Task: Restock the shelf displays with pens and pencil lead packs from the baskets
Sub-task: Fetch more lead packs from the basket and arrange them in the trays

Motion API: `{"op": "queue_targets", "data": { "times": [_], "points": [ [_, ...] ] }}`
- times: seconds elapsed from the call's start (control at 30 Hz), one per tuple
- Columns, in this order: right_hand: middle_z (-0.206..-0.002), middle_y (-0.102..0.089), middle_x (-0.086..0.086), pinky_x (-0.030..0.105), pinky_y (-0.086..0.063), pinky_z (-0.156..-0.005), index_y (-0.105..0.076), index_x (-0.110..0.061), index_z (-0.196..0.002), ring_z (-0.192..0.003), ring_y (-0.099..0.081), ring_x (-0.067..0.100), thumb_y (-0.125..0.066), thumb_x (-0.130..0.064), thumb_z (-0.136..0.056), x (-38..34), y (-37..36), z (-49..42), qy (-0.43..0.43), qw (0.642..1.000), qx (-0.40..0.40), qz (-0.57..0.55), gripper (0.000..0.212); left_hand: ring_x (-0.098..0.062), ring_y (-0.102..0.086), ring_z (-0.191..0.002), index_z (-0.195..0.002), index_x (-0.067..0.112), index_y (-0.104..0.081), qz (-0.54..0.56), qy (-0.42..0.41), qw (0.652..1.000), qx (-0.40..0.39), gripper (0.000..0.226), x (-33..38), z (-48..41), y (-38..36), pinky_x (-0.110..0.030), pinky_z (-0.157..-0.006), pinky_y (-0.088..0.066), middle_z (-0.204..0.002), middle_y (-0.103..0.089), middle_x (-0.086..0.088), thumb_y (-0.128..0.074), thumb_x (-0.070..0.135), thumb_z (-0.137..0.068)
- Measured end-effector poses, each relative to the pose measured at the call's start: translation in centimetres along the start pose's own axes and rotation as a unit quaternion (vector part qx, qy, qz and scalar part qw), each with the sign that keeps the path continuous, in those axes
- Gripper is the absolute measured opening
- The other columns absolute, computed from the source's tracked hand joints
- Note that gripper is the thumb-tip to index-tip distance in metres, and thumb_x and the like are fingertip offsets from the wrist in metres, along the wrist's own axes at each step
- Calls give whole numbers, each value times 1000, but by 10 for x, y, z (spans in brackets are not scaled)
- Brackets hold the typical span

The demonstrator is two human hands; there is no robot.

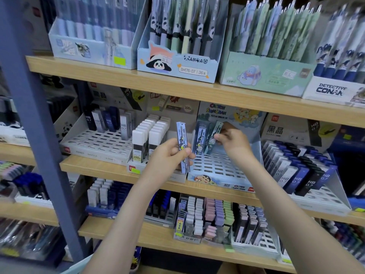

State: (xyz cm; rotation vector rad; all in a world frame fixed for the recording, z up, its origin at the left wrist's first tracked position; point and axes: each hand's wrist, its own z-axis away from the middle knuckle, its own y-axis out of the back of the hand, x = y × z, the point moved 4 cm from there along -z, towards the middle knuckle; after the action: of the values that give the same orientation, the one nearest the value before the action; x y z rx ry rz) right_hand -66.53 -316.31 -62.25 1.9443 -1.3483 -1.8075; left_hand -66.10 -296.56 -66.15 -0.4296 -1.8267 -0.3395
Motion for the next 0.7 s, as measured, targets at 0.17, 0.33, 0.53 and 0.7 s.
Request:
{"op": "queue_targets", "data": {
  "times": [0.17, 0.33, 0.53, 0.7],
  "points": [
    [-88, -64, 7, 31, -40, -64, -45, -12, -125, -76, -55, 22, -52, -20, -97, -1, 0, 2, 54, 998, 17, 14, 31, -15, -70, -77, -101, 16, -60, -8, 4, 1000, -6, 8, -2, 1, -3, -38, -78, -56, -85, -74, -2, -54, 14, -96],
    [-85, -64, 3, 22, -44, -65, -42, -41, -127, -86, -60, 21, -49, -12, -97, 6, -1, 2, 125, 992, 6, -34, 43, -15, -70, -76, -102, 14, -60, 1, 3, 1000, -7, 9, -2, 2, -2, -33, -76, -56, -85, -73, -4, -54, 12, -96],
    [-74, -61, 9, 44, -51, -81, -40, -51, -121, -84, -63, 29, -54, -12, -94, 9, 0, -1, 147, 987, 13, -64, 50, -13, -68, -72, -102, 13, -60, 15, 4, 1000, -10, 9, -2, 1, -4, -28, -68, -56, -84, -73, -3, -53, 11, -96],
    [-71, -60, -4, 35, -51, -75, -40, -45, -123, -76, -63, 19, -54, -11, -94, 15, -4, -5, 141, 986, 37, -81, 47, -13, -68, -71, -103, 13, -60, 14, 6, 1000, -11, 10, -5, -1, -5, -26, -67, -54, -84, -73, -4, -54, 10, -96]
  ]
}}
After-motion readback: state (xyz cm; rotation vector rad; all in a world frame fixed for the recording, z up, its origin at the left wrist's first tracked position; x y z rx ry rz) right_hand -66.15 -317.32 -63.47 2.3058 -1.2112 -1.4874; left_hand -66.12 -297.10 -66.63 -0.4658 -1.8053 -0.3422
